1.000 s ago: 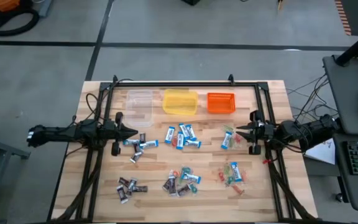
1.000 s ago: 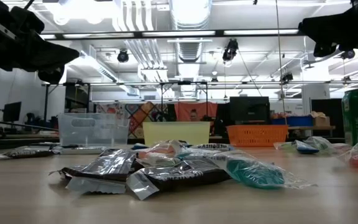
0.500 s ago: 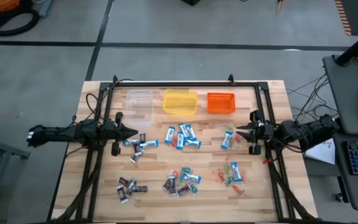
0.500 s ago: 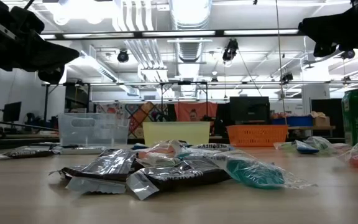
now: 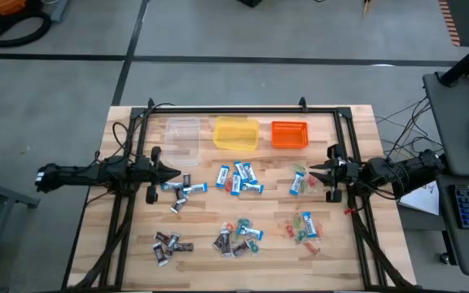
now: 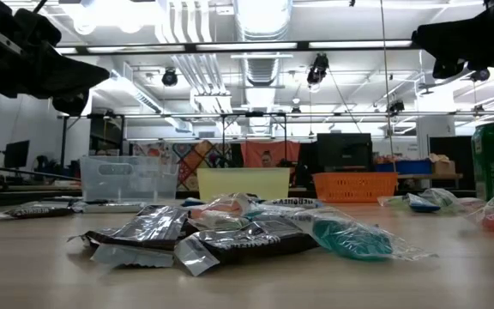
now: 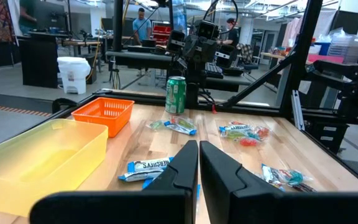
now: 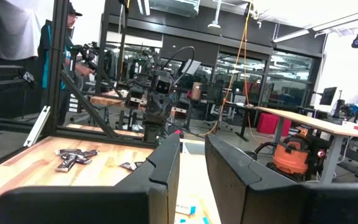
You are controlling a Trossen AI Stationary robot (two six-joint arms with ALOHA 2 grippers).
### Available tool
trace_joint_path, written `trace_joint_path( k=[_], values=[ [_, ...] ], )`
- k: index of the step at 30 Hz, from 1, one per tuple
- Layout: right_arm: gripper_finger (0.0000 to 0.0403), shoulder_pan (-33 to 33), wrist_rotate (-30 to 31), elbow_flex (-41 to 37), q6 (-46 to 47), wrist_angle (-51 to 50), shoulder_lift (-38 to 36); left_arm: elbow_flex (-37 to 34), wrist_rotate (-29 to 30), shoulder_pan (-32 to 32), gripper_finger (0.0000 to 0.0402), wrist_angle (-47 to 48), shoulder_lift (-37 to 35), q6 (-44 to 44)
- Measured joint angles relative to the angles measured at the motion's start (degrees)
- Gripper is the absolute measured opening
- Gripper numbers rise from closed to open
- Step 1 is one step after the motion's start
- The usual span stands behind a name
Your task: Sort candy
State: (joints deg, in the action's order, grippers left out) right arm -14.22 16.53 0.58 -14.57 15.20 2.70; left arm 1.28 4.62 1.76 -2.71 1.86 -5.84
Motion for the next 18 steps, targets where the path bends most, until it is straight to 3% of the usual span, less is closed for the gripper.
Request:
trace_joint_path(
  k=[4, 7, 9, 13, 18],
  values=[
    [0.0068, 0.0, 0.0, 0.0, -1.4, 0.3, 0.0, 0.0, 0.3, 0.0, 0.0, -10.1, 0.0, -9.2],
    [0.0068, 0.1, 0.8, 0.0, 5.4, 5.5, 0.0, 0.0, 0.3, 0.0, 0.0, -18.9, 0.0, -13.0],
    [0.0068, 0.2, 6.9, 0.9, 13.0, 6.9, 0.0, 0.0, 0.3, 0.0, 0.0, -23.3, 0.0, -12.6],
    [0.0068, 0.3, 21.1, 5.2, 24.8, 0.5, 1.2, 0.0, 1.3, 0.0, 0.0, -30.0, 0.0, -12.5],
    [0.0068, 0.3, 21.0, 11.3, 27.9, -6.1, 6.6, 0.0, 4.0, 0.0, 0.0, -34.9, 0.0, -12.7]
  ],
)
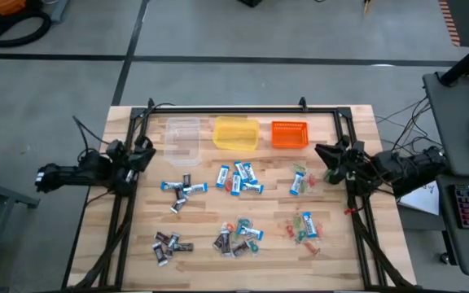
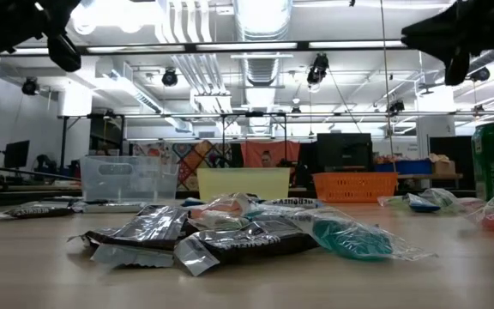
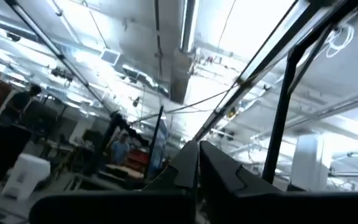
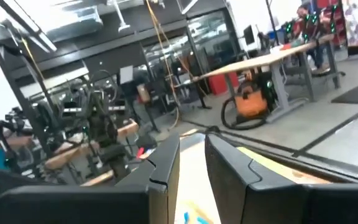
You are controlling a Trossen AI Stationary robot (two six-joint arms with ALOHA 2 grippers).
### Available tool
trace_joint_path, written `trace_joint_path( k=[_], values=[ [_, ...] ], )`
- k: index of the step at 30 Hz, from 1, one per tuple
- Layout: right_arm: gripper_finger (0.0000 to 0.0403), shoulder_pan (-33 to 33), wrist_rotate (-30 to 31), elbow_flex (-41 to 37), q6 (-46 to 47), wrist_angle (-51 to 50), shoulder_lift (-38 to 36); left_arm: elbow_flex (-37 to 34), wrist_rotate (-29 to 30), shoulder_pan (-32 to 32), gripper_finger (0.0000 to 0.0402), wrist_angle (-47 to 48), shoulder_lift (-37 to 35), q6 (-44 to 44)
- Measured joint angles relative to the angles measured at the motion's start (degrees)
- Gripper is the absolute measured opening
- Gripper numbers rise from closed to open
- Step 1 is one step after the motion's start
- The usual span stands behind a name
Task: Sort candy
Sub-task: Put the white chocolate into the transparent bin
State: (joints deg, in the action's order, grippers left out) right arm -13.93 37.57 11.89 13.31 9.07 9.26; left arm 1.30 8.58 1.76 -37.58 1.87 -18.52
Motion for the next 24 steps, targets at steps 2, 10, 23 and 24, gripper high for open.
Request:
trace_joint_path(
  k=[2, 10, 23, 24],
  values=[
    [0.0068, 0.0, 0.0, 2.5, 0.2, -0.5, 3.2, 0.0, 0.0, 0.0, 0.0, 0.8, 0.0, 0.4],
    [0.0068, 0.0, 0.1, 14.5, 7.0, -13.8, 15.9, 0.0, -0.5, 0.1, 0.0, 3.5, 7.6, -9.3],
    [0.0068, 0.0, 0.0, 20.3, 7.7, -19.6, 23.2, 7.4, -4.6, 3.4, 0.0, 9.0, 33.5, -10.4],
    [0.0068, 0.0, 0.0, 20.3, 7.7, -19.6, 23.3, 9.1, -4.7, 3.8, 0.0, 12.9, 35.4, -9.6]
  ],
)
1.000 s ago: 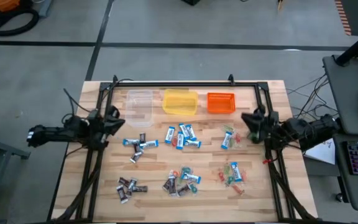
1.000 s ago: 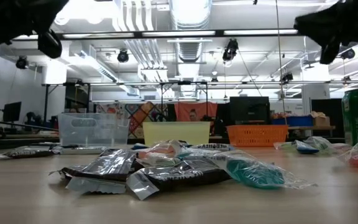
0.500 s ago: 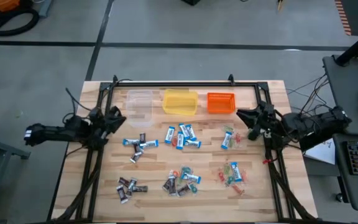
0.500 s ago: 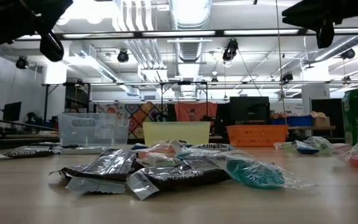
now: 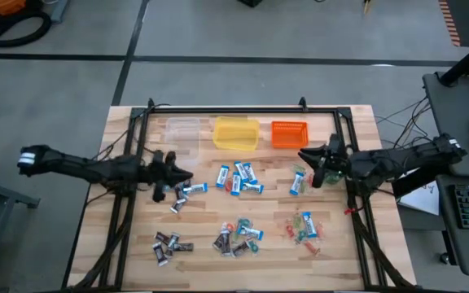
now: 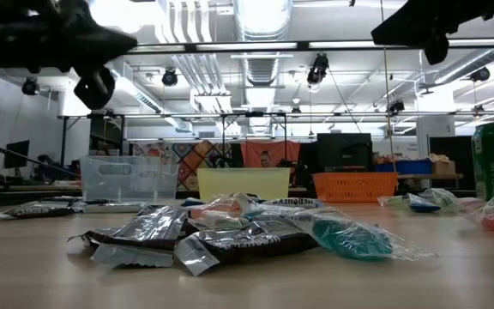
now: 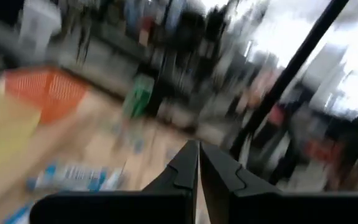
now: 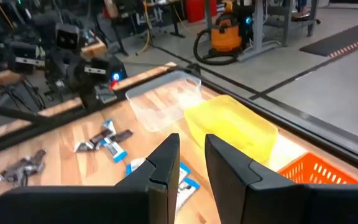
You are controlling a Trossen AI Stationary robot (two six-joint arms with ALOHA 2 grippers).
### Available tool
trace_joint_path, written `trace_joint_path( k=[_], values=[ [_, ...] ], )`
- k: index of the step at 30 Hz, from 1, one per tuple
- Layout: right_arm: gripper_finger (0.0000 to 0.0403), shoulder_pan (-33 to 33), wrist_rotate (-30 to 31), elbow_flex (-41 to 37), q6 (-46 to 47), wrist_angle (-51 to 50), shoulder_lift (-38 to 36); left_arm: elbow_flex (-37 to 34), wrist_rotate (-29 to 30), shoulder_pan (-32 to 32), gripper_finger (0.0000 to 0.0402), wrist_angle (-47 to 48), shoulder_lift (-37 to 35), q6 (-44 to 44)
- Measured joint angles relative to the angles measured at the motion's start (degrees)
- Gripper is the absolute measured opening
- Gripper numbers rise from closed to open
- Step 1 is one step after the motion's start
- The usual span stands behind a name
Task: Sort candy
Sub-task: Put the white chocolate into the transparent bin
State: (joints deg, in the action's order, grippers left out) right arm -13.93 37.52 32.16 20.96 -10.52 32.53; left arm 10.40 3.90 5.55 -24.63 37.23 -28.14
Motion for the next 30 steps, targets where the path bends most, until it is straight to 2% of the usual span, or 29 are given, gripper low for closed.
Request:
trace_joint_path(
  k=[4, 6, 11, 16, 22, 30],
  values=[
    [0.0068, 0.0, 0.0, -0.3, 0.0, 0.1, 0.0, 7.2, 0.1, 1.8, 0.0, 16.6, 6.7, 5.1],
    [0.0068, 0.0, 0.0, -0.3, -0.1, 0.0, 0.3, 9.3, 0.2, 3.2, 0.0, 21.2, 10.3, 8.1],
    [0.0068, 0.0, 0.0, -0.3, -0.1, 0.0, 1.4, 12.2, 3.9, 5.4, 0.0, 24.5, 18.5, 10.6],
    [0.0068, 0.0, 0.0, -0.3, -0.1, 0.0, 2.9, 14.4, 4.0, 5.5, 0.0007, 29.2, 25.5, 11.8],
    [0.0068, 0.0, 0.0, -0.3, -0.1, 0.0, 4.7, 16.3, 4.0, 5.7, 0.0076, 32.7, 33.2, 12.8],
    [0.0068, 0.0, 0.0, -0.3, 0.2, 0.1, 7.1, 19.1, 13.3, 5.7, 0.0183, 35.8, 41.9, 11.8]
  ],
)
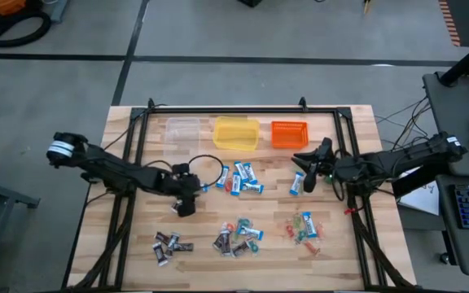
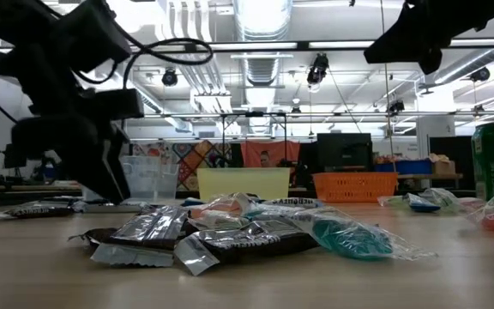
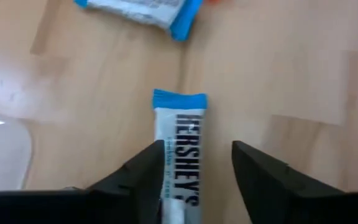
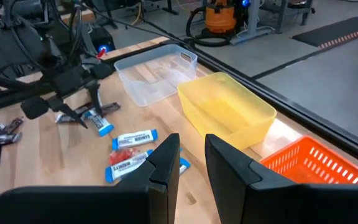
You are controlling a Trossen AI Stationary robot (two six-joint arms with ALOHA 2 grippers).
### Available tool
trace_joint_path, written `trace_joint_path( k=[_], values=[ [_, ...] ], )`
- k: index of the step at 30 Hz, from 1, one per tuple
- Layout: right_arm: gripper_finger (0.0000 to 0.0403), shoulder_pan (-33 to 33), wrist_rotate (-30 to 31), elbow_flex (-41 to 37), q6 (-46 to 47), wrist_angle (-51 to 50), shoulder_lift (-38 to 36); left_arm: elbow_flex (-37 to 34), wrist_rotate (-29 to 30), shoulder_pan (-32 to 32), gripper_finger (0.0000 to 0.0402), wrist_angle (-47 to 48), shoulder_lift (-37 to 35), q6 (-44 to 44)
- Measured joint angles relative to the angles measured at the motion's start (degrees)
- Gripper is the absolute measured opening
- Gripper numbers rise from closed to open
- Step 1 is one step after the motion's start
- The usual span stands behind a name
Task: Sort candy
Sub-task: Put the white chocolate into the transparent bin
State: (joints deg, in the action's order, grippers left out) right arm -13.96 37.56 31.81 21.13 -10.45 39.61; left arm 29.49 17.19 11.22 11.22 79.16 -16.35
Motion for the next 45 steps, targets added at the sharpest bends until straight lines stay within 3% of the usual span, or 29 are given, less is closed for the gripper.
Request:
trace_joint_path(
  k=[4, 11, 26, 45],
  values=[
    [0.0068, 0.0, 0.0, 0.0, 1.6, 0.0, 0.9, 1.1, 1.8, 0.0, 0.02, 0.4, 3.3, -0.2],
    [0.0068, 0.0, 0.0, 0.0, 1.8, 0.0, 1.4, 1.8, 1.6, 0.0, 0.0187, 0.2, 7.2, -2.2],
    [0.0068, 0.0, 0.0, 0.0, 1.8, 0.0, 1.5, 1.6, -1.3, 0.2, 0.005, -0.6, 7.1, -3.2],
    [0.0068, 0.0, -0.1, 0.0, 1.8, 0.0, 1.6, 1.2, -5.2, 1.5, 0.0037, -5.9, -2.3, -1.4]
  ],
)
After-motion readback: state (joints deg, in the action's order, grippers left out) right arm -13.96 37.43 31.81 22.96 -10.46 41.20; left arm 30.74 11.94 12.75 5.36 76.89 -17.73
